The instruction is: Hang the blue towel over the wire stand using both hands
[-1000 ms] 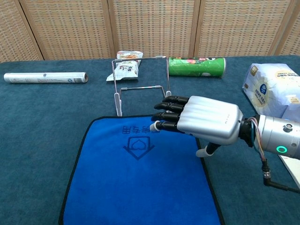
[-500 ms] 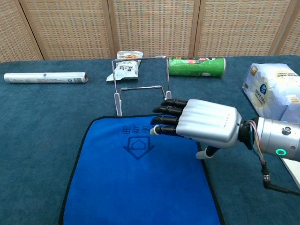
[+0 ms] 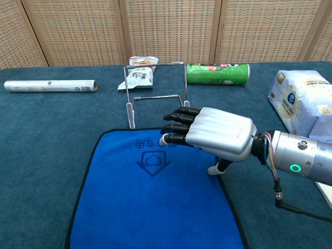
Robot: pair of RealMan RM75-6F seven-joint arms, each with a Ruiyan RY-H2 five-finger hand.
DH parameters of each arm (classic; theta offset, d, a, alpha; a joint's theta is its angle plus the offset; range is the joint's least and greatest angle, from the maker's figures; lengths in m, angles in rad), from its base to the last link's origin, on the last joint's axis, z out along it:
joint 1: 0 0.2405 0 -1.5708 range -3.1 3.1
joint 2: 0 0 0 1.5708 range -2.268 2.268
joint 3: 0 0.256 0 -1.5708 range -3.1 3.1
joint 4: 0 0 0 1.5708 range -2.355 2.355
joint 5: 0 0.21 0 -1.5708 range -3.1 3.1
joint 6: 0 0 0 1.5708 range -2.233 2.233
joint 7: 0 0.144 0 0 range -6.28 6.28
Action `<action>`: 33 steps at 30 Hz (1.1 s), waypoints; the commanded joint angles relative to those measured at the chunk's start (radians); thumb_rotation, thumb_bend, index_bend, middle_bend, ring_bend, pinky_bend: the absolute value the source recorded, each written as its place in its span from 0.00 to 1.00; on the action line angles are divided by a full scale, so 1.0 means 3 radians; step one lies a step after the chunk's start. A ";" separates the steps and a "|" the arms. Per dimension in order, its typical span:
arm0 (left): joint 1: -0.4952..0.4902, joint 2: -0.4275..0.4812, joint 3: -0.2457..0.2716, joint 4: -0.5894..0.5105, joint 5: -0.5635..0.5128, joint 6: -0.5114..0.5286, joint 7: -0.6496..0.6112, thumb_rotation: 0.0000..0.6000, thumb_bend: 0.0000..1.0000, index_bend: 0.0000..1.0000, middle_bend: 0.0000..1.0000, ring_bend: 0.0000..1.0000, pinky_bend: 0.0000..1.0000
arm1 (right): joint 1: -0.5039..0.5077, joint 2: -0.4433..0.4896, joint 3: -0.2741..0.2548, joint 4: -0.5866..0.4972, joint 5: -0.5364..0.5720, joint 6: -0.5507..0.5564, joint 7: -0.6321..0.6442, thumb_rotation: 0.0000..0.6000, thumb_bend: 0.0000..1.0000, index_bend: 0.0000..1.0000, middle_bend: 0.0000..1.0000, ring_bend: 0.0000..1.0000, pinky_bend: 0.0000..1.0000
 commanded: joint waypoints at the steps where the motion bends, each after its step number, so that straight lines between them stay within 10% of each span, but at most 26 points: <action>1: -0.0003 -0.0002 -0.0001 0.0002 -0.0004 -0.0004 0.0005 1.00 0.02 0.00 0.00 0.00 0.00 | 0.0018 -0.0038 0.0015 0.0031 0.0022 0.0007 -0.0003 1.00 0.00 0.18 0.16 0.02 0.09; 8: -0.0009 -0.0006 -0.0006 0.0007 -0.0027 -0.0020 0.0005 1.00 0.02 0.00 0.00 0.00 0.00 | 0.0038 -0.0015 0.0022 0.0017 0.0055 0.0077 0.0038 1.00 0.05 0.24 0.17 0.03 0.10; 20: -0.0025 -0.0015 -0.0004 0.0013 -0.0030 -0.0041 0.0016 1.00 0.02 0.00 0.00 0.00 0.00 | 0.0053 -0.0074 -0.0082 0.0079 0.0037 0.0102 0.0153 1.00 0.48 0.46 0.19 0.05 0.11; 33: -0.0317 -0.0126 -0.0063 0.0369 0.0195 -0.0268 -0.0111 1.00 0.03 0.00 0.00 0.00 0.00 | 0.0111 -0.0126 -0.0103 0.0120 0.0077 0.0073 0.0270 1.00 0.52 0.60 0.20 0.05 0.11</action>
